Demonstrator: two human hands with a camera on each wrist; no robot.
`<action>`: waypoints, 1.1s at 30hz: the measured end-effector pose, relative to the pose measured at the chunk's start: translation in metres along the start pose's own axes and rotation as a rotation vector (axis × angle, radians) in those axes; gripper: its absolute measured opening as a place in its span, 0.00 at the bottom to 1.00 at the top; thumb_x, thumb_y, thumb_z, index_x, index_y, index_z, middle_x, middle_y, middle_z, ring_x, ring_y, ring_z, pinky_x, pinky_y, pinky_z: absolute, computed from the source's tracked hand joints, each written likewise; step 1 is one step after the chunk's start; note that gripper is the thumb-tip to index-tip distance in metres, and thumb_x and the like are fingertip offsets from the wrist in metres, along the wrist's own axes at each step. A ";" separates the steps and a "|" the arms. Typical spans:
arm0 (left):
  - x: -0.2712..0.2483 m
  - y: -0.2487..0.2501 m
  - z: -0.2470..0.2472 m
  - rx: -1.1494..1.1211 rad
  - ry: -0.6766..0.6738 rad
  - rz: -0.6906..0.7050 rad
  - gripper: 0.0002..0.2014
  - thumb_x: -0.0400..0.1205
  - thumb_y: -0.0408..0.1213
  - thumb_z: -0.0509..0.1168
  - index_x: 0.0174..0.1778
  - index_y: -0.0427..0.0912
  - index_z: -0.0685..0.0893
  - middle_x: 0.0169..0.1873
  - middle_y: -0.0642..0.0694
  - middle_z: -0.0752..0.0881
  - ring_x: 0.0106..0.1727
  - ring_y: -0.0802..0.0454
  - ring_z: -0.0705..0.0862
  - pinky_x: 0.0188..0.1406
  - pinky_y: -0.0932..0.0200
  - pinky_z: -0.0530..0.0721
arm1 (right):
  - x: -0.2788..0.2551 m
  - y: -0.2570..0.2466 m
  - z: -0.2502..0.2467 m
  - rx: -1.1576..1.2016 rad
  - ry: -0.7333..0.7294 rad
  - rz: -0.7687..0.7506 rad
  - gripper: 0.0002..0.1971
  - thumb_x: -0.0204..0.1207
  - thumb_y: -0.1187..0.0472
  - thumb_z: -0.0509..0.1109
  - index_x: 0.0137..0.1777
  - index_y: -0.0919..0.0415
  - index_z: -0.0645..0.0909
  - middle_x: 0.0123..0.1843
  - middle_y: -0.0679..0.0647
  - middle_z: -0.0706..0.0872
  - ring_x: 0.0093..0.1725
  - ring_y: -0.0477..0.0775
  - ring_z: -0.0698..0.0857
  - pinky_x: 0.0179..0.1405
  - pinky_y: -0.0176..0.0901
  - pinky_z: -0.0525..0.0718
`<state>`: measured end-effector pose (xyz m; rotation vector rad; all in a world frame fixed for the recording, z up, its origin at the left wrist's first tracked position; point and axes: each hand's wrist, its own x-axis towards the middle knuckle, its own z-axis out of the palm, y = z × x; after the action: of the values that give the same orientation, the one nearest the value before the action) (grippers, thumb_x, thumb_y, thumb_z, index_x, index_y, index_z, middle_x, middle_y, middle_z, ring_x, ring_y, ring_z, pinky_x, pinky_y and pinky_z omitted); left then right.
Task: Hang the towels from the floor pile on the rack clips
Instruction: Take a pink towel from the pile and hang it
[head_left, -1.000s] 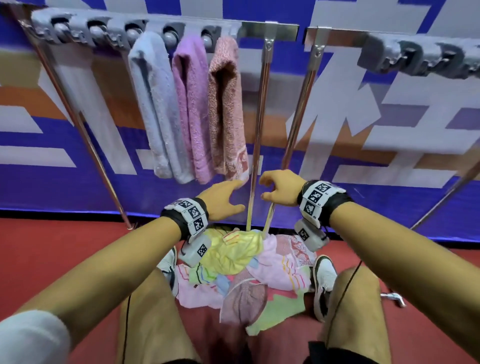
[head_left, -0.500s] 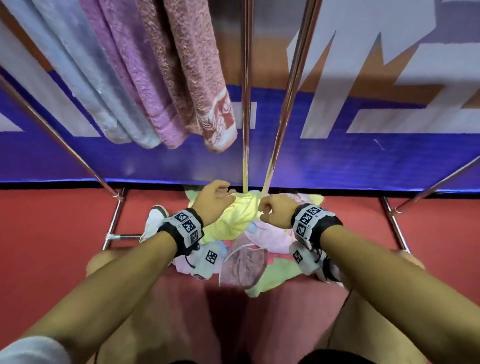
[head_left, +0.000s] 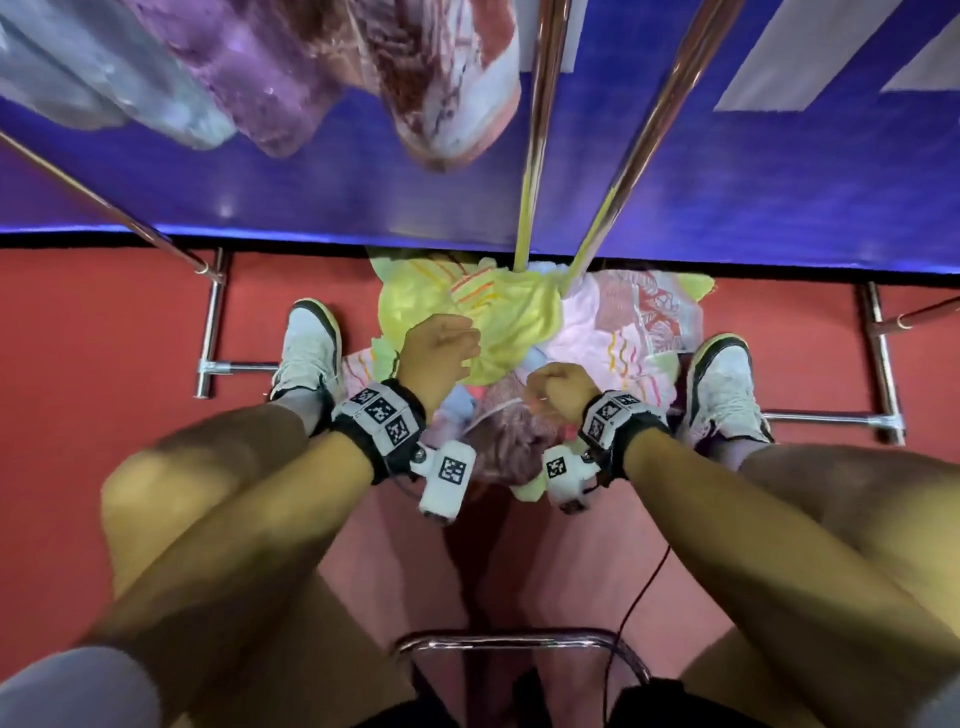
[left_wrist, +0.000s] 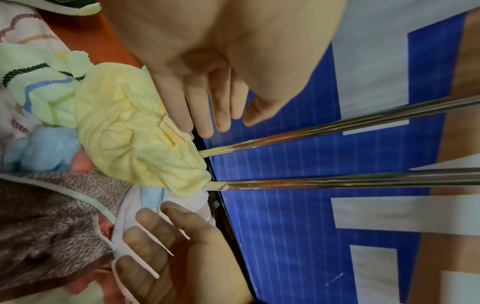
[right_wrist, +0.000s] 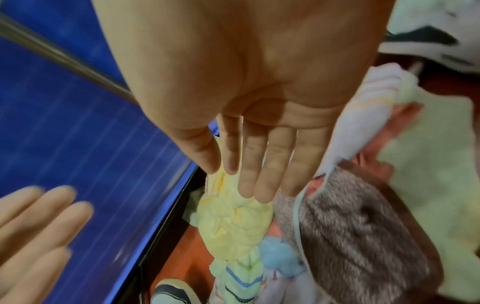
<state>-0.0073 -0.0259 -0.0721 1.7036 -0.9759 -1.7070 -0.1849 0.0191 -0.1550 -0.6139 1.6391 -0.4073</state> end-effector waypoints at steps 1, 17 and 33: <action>0.004 -0.007 -0.001 -0.008 0.040 -0.002 0.06 0.83 0.27 0.66 0.45 0.44 0.82 0.45 0.40 0.86 0.49 0.42 0.85 0.42 0.57 0.80 | 0.011 0.007 0.005 0.077 -0.018 0.035 0.18 0.80 0.75 0.59 0.31 0.60 0.80 0.29 0.60 0.81 0.18 0.51 0.79 0.17 0.33 0.72; 0.030 -0.047 0.001 0.112 0.102 0.013 0.08 0.81 0.26 0.67 0.40 0.43 0.82 0.43 0.37 0.86 0.53 0.33 0.87 0.45 0.53 0.82 | 0.081 0.059 0.072 0.013 -0.028 0.097 0.03 0.79 0.60 0.70 0.51 0.53 0.81 0.29 0.56 0.83 0.22 0.54 0.81 0.16 0.38 0.76; -0.021 -0.042 0.010 0.388 -0.008 0.190 0.07 0.73 0.36 0.64 0.36 0.55 0.82 0.43 0.46 0.90 0.50 0.45 0.88 0.54 0.47 0.87 | -0.002 -0.015 0.029 -0.162 0.236 -0.181 0.13 0.76 0.64 0.61 0.34 0.68 0.83 0.30 0.61 0.81 0.30 0.57 0.80 0.33 0.49 0.79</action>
<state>-0.0111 0.0169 -0.0940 1.7670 -1.4993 -1.4703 -0.1535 0.0107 -0.1490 -0.8661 1.8602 -0.4963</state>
